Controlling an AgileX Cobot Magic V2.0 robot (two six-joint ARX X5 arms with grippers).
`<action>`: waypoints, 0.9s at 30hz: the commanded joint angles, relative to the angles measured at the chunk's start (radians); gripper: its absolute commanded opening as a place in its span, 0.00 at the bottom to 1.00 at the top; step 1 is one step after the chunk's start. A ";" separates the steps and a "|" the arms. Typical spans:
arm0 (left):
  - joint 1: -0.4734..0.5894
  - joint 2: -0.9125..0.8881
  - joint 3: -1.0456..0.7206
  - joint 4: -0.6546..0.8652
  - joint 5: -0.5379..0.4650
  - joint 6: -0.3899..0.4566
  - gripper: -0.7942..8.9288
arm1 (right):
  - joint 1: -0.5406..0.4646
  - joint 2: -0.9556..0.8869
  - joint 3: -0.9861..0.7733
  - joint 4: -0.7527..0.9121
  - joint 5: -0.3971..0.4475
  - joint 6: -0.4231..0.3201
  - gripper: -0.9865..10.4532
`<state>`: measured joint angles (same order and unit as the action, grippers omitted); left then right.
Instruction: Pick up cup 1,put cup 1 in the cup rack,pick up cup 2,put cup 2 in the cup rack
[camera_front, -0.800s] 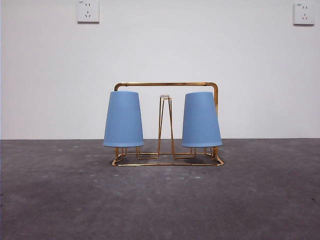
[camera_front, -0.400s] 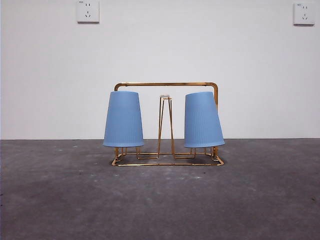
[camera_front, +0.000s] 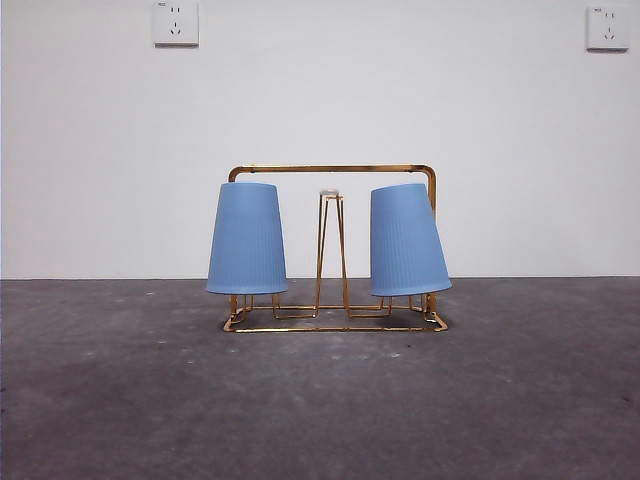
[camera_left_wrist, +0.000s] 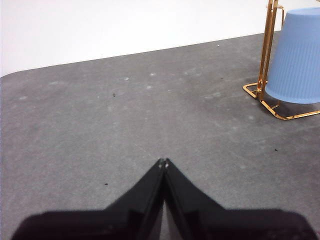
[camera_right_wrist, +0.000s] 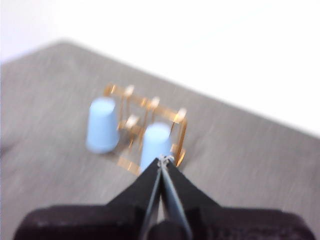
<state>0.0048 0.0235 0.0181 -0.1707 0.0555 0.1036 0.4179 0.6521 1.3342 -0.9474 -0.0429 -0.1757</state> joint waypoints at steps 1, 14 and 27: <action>0.003 -0.001 -0.011 0.007 0.003 -0.007 0.08 | -0.134 -0.081 -0.187 0.167 -0.051 -0.037 0.09; 0.003 -0.001 -0.011 0.007 0.003 -0.007 0.08 | -0.367 -0.478 -1.040 0.802 -0.046 0.019 0.09; 0.003 -0.001 -0.011 0.007 0.003 -0.007 0.08 | -0.369 -0.644 -1.313 0.843 0.010 0.020 0.09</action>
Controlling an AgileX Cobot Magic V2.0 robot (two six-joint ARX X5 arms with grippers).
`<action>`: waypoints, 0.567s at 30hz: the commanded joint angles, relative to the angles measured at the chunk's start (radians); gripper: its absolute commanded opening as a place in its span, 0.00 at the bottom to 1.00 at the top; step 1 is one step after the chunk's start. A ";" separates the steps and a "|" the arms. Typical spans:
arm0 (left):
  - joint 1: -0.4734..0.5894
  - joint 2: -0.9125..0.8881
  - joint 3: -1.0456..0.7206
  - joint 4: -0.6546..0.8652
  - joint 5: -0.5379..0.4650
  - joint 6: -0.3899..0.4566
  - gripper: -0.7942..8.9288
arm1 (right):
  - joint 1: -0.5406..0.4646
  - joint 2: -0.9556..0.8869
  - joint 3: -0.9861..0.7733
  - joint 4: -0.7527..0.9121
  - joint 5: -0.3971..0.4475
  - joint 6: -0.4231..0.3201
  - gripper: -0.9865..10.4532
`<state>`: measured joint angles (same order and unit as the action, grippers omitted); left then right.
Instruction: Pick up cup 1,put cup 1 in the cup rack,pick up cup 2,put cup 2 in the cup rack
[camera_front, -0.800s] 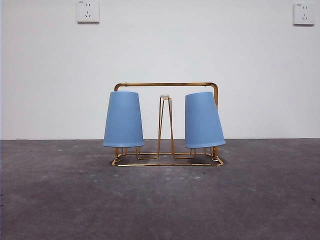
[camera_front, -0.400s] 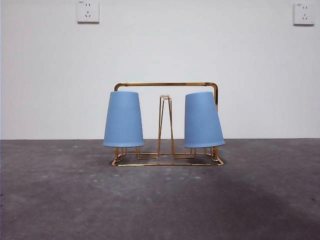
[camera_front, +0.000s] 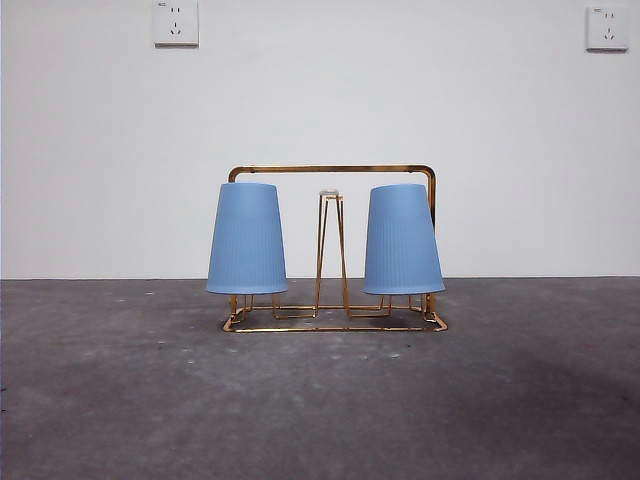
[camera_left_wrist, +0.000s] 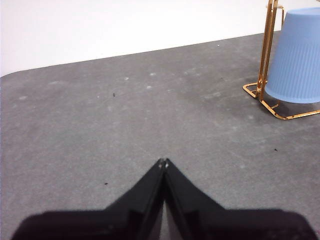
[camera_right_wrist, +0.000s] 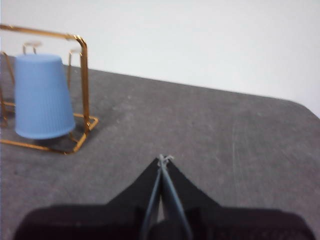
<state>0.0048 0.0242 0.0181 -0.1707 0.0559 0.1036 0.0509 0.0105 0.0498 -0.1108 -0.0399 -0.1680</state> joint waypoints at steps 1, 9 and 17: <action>0.003 -0.002 -0.011 0.007 0.003 -0.007 0.08 | -0.002 -0.003 -0.036 -0.004 0.007 0.014 0.09; 0.003 -0.001 -0.011 0.007 0.003 -0.007 0.08 | -0.002 -0.003 -0.035 -0.071 0.014 0.013 0.09; 0.003 0.003 -0.011 0.007 0.003 -0.007 0.08 | -0.002 -0.002 -0.035 -0.070 0.014 0.028 0.09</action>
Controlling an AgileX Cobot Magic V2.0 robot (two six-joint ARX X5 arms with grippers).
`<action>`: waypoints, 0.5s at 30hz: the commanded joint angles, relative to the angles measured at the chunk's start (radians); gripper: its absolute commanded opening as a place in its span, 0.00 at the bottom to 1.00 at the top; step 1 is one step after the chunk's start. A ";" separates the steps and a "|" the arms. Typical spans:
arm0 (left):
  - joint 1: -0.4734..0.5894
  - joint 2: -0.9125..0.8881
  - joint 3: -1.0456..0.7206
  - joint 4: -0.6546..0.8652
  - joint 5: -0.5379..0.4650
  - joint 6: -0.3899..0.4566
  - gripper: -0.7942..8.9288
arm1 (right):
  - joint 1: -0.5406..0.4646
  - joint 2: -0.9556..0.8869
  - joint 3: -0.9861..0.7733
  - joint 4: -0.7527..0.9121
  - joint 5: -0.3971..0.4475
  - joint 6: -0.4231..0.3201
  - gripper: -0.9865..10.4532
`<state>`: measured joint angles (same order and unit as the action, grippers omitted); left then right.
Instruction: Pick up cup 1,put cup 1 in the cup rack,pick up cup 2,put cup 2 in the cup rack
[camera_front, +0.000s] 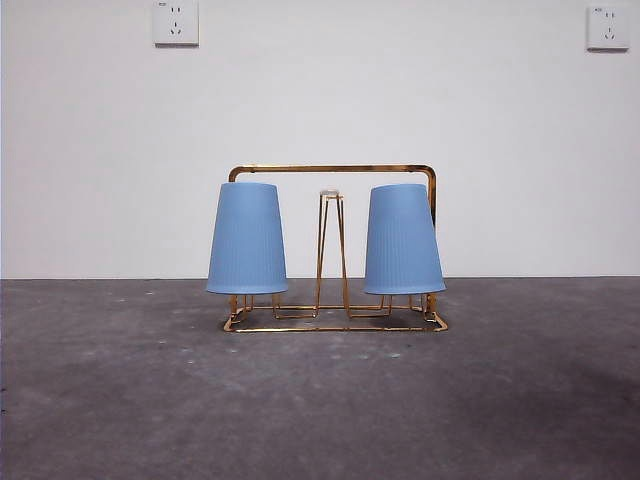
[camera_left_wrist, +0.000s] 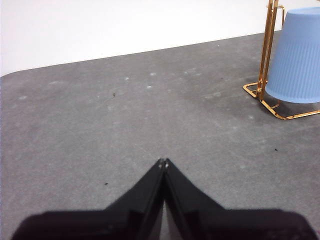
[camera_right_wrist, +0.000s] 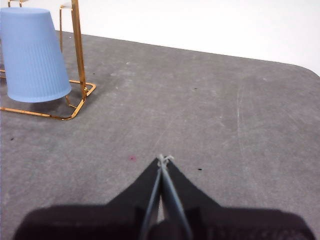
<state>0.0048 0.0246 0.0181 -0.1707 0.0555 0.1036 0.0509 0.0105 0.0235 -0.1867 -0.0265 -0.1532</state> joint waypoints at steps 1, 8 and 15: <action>0.003 0.003 -0.011 0.007 0.003 -0.007 0.08 | -0.002 -0.002 -0.009 0.006 0.001 0.013 0.09; 0.003 0.007 -0.011 0.007 0.003 -0.007 0.08 | -0.002 -0.002 -0.009 0.006 0.001 0.013 0.09; 0.003 0.008 -0.011 0.007 0.003 -0.007 0.08 | -0.002 -0.002 -0.009 0.006 0.001 0.013 0.09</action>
